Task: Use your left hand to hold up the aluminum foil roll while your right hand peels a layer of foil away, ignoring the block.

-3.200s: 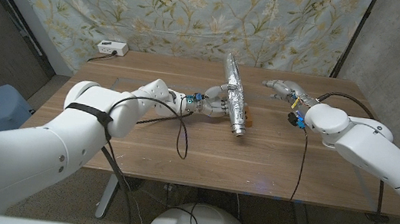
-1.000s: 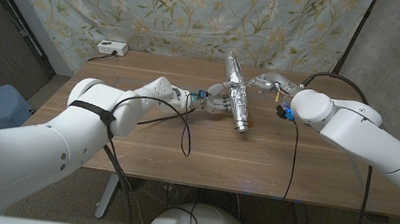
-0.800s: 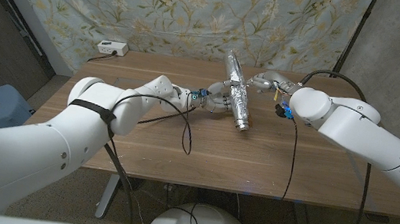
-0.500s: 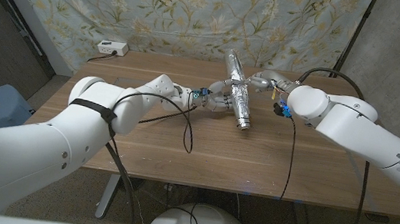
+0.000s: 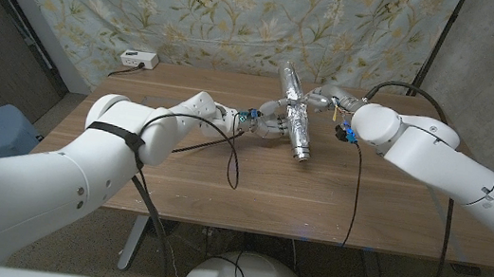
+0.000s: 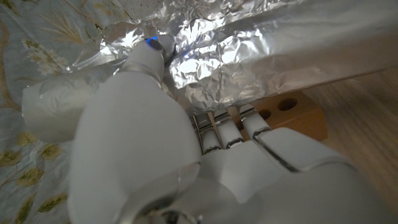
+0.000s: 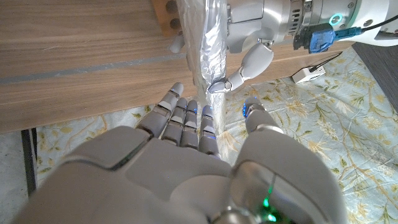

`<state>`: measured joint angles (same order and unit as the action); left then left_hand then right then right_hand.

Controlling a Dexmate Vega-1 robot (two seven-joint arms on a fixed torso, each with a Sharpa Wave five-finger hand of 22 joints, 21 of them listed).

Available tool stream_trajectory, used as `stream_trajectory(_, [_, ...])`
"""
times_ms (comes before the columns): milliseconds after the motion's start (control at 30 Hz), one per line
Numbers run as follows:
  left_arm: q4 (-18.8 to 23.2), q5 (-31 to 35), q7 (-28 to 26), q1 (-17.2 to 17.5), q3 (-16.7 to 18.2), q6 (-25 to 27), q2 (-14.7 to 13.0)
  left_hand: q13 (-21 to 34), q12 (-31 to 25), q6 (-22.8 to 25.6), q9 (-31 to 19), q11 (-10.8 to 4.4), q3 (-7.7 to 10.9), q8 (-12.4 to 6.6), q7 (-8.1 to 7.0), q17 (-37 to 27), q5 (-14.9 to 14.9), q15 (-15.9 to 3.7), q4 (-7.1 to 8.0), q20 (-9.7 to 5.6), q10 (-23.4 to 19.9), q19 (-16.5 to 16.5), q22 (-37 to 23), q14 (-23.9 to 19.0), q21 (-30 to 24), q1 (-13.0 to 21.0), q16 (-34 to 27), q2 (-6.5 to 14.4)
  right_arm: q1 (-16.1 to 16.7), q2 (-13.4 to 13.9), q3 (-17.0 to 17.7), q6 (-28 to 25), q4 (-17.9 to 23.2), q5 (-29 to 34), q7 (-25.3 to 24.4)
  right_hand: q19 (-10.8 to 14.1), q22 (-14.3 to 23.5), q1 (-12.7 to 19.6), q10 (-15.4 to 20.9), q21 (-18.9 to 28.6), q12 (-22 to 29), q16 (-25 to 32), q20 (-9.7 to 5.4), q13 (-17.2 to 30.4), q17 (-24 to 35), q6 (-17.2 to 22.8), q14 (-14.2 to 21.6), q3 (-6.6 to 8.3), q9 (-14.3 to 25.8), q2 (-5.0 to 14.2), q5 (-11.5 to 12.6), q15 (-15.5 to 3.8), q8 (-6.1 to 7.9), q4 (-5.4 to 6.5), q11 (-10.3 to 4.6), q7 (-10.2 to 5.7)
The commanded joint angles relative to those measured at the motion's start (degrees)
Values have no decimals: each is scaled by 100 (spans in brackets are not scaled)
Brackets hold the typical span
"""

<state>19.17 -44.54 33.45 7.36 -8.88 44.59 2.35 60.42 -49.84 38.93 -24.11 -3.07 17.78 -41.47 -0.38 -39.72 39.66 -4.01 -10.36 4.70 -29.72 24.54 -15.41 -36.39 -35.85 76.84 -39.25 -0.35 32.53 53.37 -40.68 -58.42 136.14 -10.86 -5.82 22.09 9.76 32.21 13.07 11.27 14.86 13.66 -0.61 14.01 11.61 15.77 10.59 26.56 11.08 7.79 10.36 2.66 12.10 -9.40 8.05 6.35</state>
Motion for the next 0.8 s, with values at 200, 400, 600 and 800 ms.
stream_trajectory(200, [30,-97,164,-16,-127,283,-88,-3,41,909,-227,-217,184,-501,151,4,88,-307,121,11,-1638,-26,-4,-820,-70,-254,-12,328,-194,-155,-263,-157,-66,277,33,39,10,195,101,40,82,47,-2,75,37,41,120,46,37,35,11,-4,17,-66,-32,-19])
stream_trajectory(400, [53,-182,207,-15,-210,422,-142,-51,81,909,-248,-207,194,-512,145,14,113,-302,123,11,-1662,-32,5,-839,-91,-264,7,315,-207,-170,-295,-211,-25,337,14,36,12,276,106,35,109,58,-5,116,53,47,149,51,49,27,13,-8,22,-81,-52,-3])
stream_trajectory(600, [82,-280,277,-16,-303,504,-191,-34,84,924,-243,-211,203,-513,135,21,134,-305,125,9,-1673,-44,14,-851,-111,-269,24,307,-319,-178,-426,-299,-13,423,73,67,19,719,98,35,213,61,0,275,96,37,185,127,80,-7,36,-23,37,-150,-58,6])
stream_trajectory(800, [88,-357,329,-11,-384,500,-212,-70,121,918,-261,-210,215,-520,138,48,155,-298,133,7,-1682,-56,23,-841,-130,-283,63,308,-414,-198,-587,-403,-15,548,97,137,18,1137,96,47,315,64,82,403,121,-51,242,171,97,-104,50,50,11,-181,3,109])
